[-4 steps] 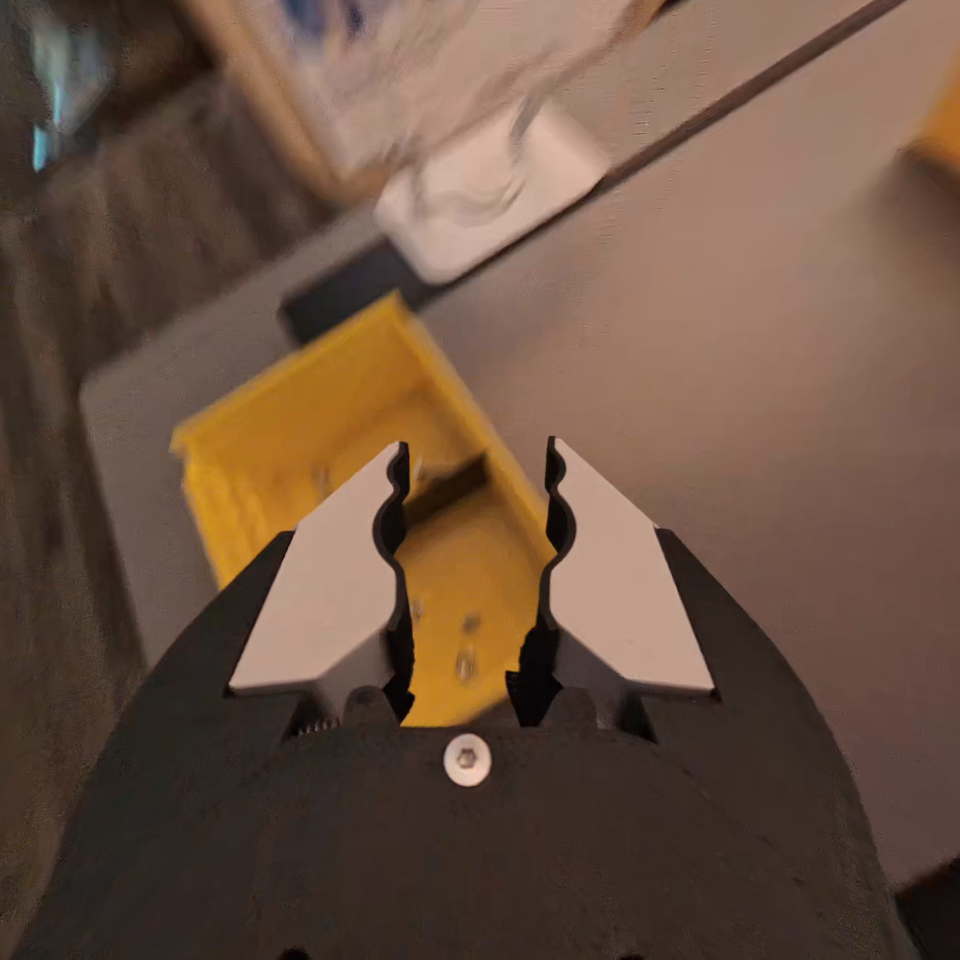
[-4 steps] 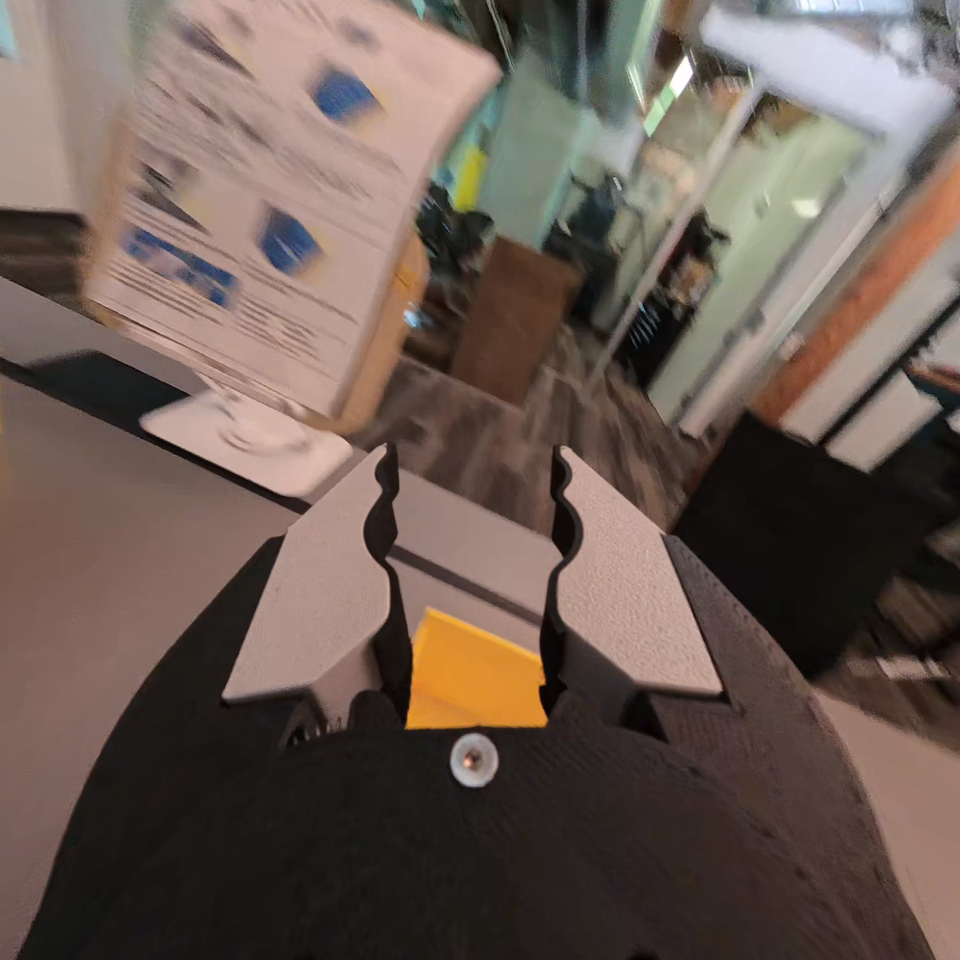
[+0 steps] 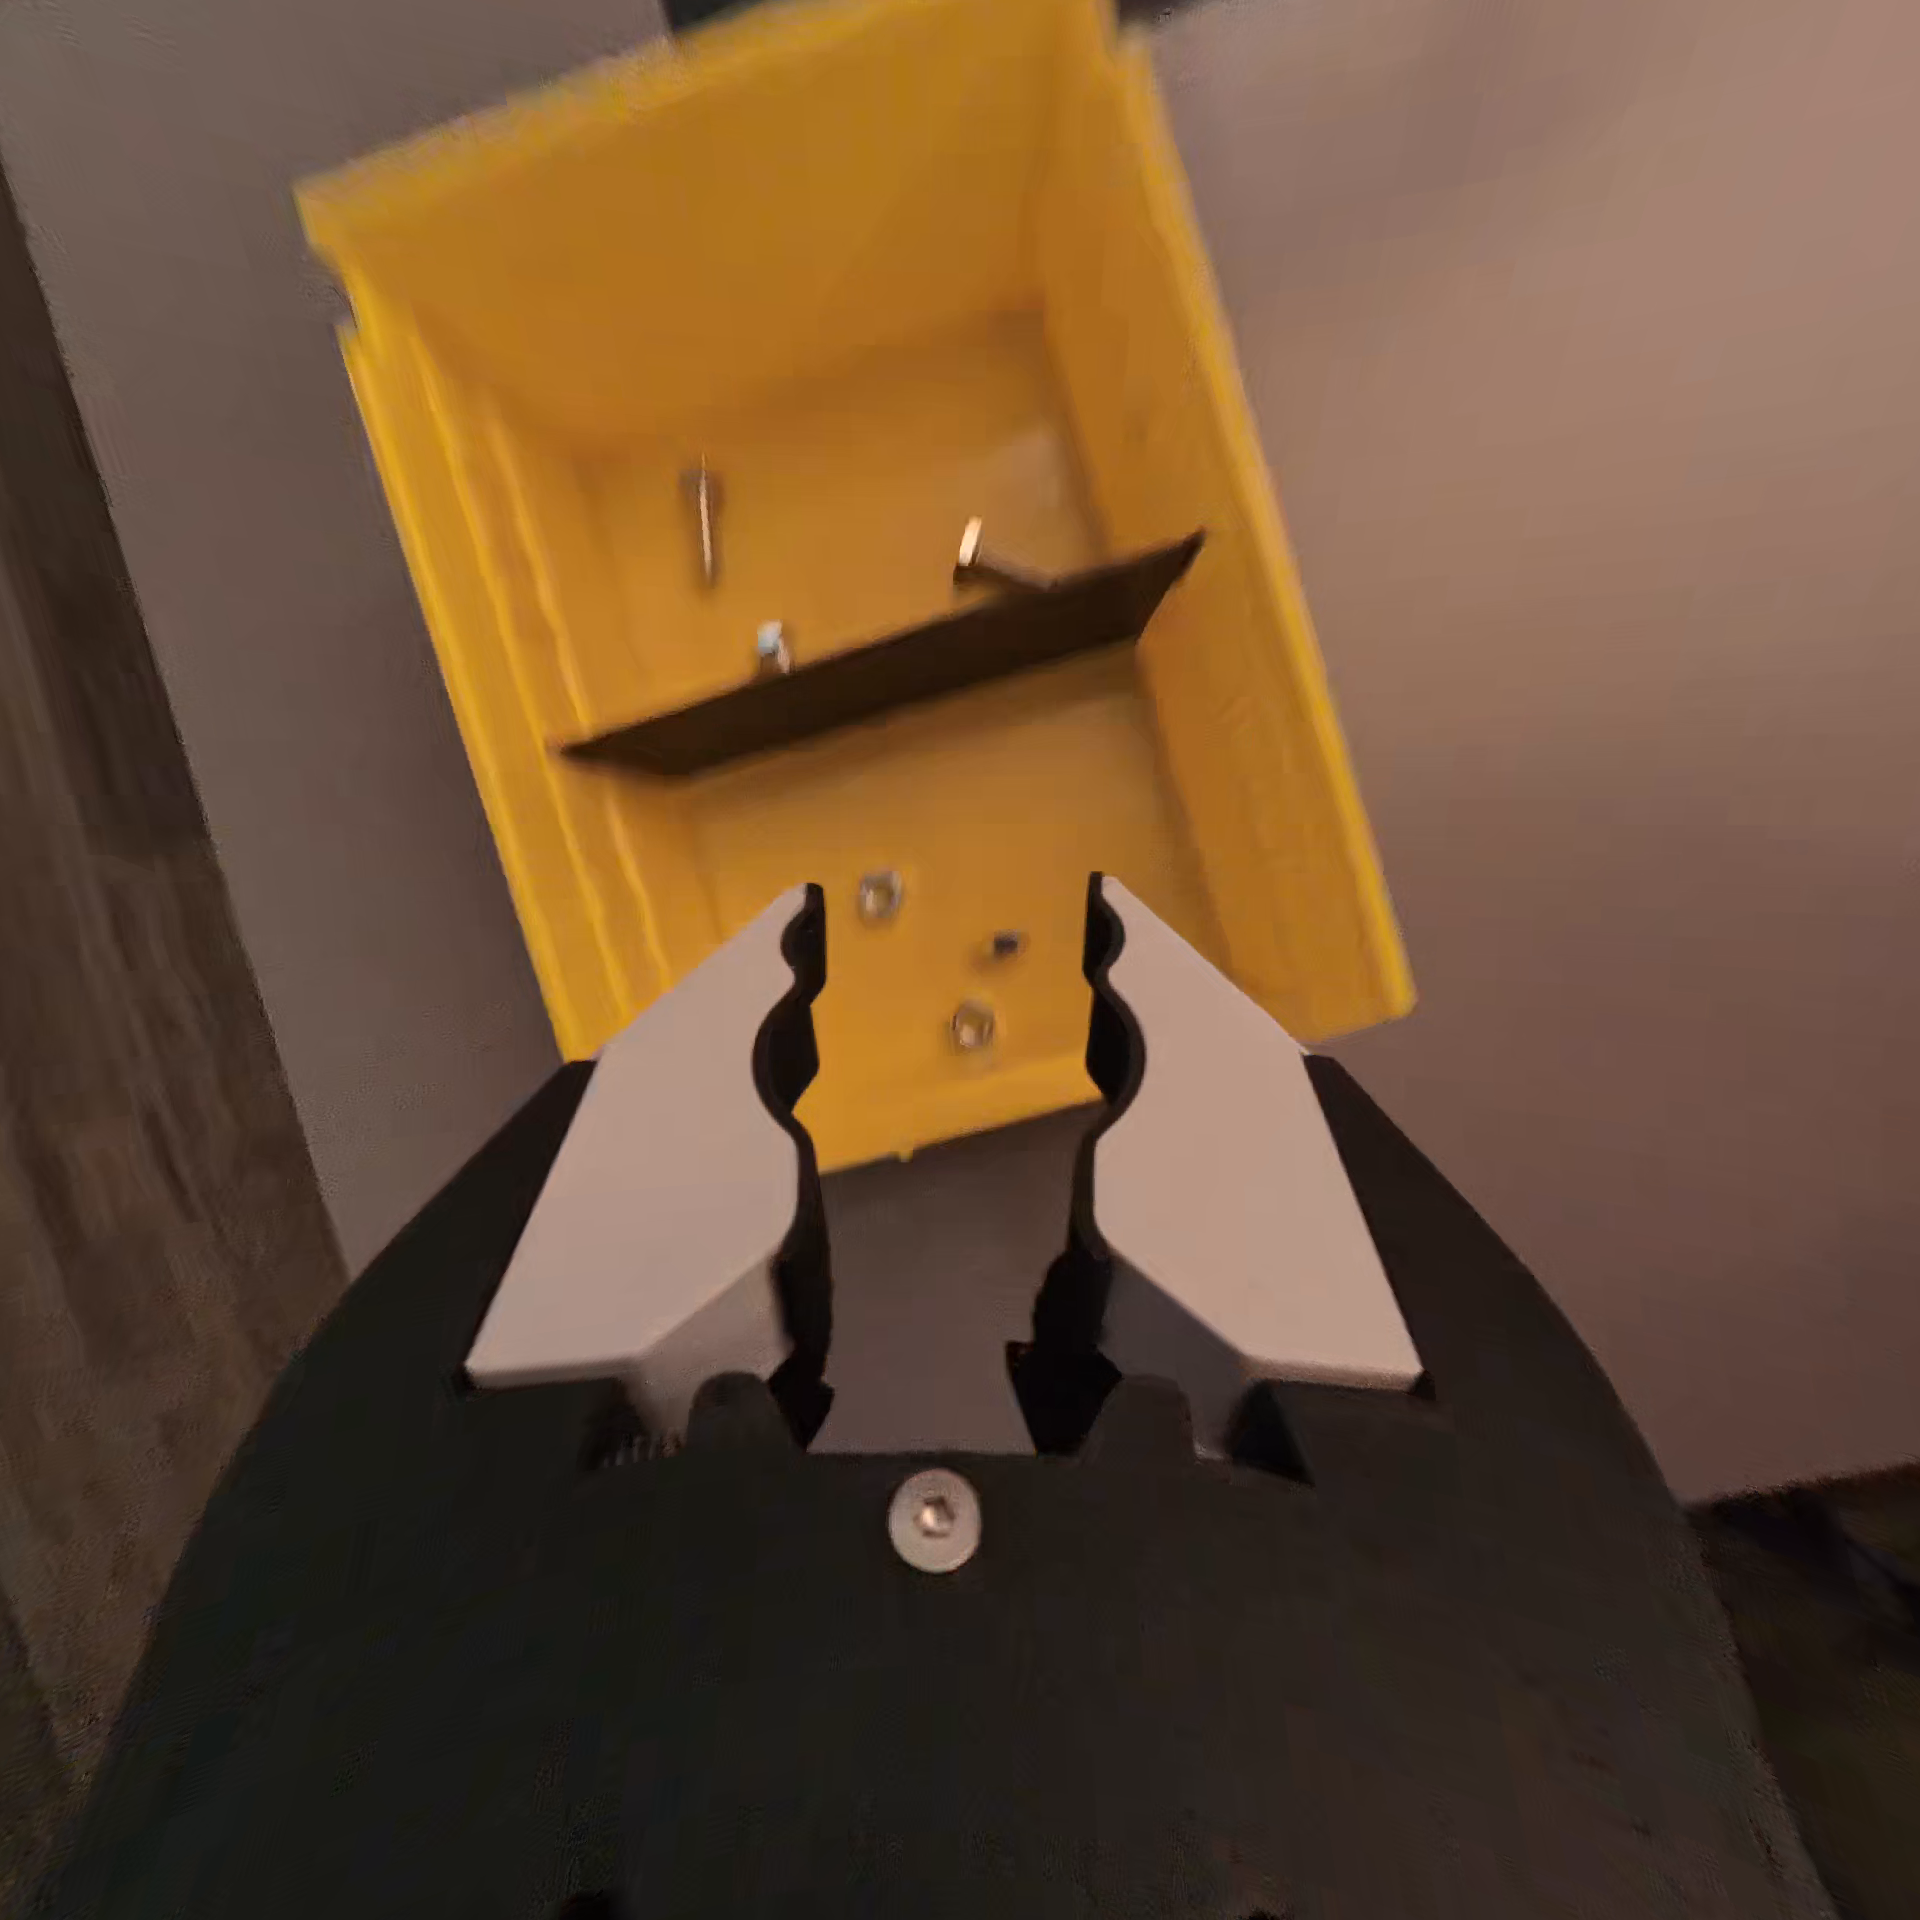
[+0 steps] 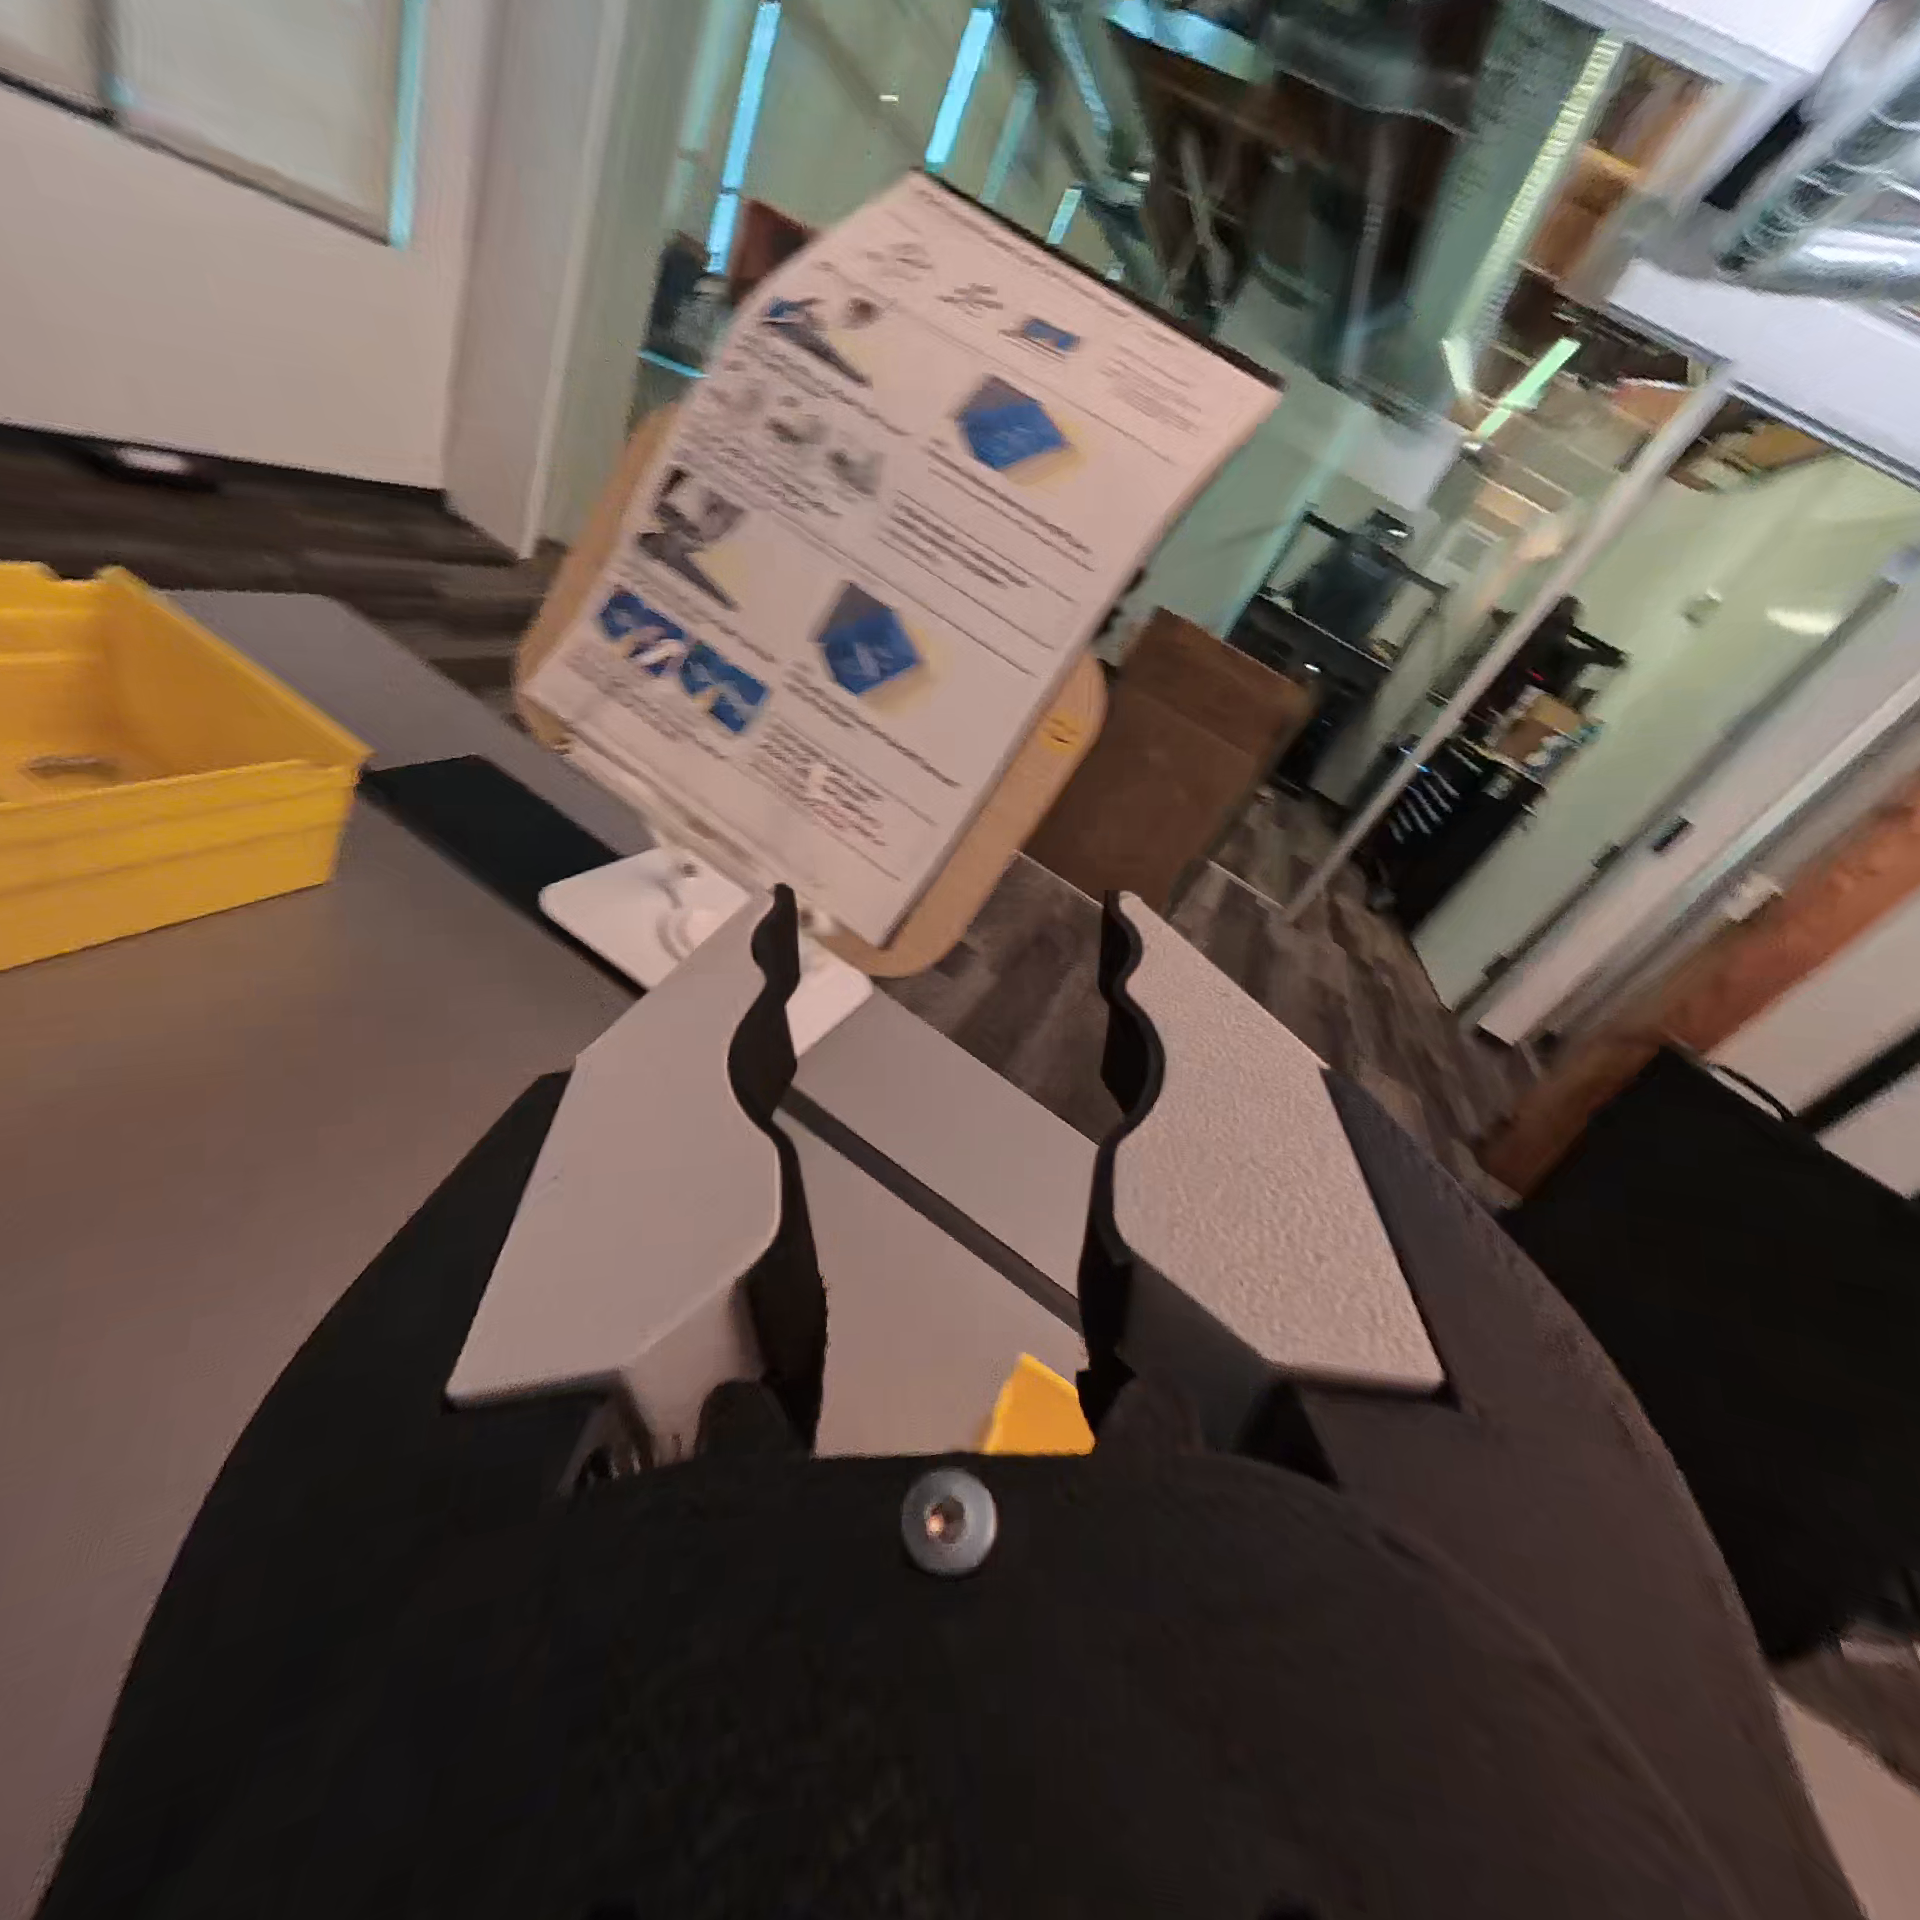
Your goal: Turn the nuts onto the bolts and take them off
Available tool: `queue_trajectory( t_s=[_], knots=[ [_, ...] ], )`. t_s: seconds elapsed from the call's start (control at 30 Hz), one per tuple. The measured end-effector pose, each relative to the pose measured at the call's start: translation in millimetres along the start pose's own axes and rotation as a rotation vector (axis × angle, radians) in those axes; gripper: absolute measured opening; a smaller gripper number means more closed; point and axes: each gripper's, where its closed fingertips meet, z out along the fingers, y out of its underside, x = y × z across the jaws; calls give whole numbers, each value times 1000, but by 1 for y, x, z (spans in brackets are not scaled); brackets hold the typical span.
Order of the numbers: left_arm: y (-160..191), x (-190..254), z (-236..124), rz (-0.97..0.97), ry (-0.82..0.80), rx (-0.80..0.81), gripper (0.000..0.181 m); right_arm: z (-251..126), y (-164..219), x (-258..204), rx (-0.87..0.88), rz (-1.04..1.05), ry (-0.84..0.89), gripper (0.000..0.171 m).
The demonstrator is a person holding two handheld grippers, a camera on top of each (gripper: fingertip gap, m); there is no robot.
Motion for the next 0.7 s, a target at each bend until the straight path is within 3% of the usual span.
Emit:
queue_trajectory(
  t_s=[0.17,0.37,0.47,0.7],
  knots=[
    [48,-24,40,-86,74,-256,39,14,-3,-57,-69,-134,-104,58],
    [74,-29,92,-27,116,-496,45,16,-4,-77,-90,-175,-145,58],
    [76,-32,108,47,101,-535,36,13,-6,-74,-78,-168,-138,57],
    [81,-31,125,140,107,-583,39,7,-5,-64,-79,-154,-126,57]
  ],
)
